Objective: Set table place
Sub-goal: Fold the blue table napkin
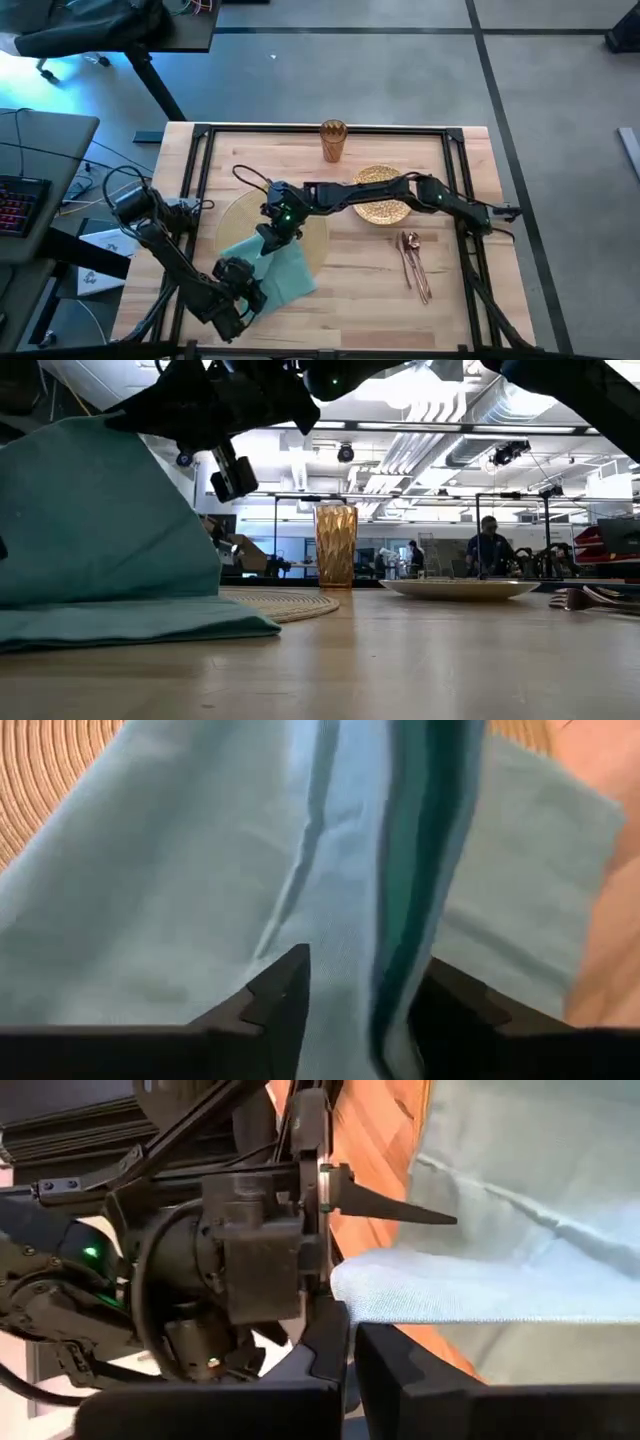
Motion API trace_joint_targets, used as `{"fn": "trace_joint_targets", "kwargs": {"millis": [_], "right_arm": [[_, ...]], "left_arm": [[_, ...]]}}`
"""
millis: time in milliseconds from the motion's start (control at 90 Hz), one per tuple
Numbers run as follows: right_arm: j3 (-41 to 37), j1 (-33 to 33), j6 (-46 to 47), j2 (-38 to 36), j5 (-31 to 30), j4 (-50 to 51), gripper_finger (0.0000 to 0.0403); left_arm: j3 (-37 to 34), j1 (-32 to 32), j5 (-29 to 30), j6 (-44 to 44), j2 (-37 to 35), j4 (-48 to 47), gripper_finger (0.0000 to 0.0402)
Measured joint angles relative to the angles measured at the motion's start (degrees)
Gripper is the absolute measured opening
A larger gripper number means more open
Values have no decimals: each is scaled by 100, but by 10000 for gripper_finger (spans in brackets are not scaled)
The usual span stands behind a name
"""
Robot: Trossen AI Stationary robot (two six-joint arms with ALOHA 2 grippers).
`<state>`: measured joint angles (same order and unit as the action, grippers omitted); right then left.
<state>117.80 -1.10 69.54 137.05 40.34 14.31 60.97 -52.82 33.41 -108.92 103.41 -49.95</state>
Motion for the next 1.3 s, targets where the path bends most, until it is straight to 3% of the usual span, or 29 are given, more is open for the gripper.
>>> {"fn": "trace_joint_targets", "kwargs": {"millis": [333, 522, 700, 1033, 1211, 1300], "right_arm": [[33, 103, -145, -261, -72, -23, 0], [33, 69, -227, -275, -65, 39, 0], [33, -24, -461, -280, 9, 452, 0], [31, -354, -914, -280, 21, 1056, 0], [31, -261, -1002, -400, -855, 1071, 0], [31, -135, -1205, -532, -1461, 1005, 0]], "left_arm": [[14, -187, -764, 230, 16, -4, 72], [393, -407, -875, 421, 14, -724, 6], [964, -557, -1084, 841, 12, -1883, 0], [1941, -551, -1381, 2117, 5, -3005, 0], [2138, -482, -1261, 1828, -25, -3981, 0], [2092, -424, -889, 1834, -95, -3983, 0]]}}
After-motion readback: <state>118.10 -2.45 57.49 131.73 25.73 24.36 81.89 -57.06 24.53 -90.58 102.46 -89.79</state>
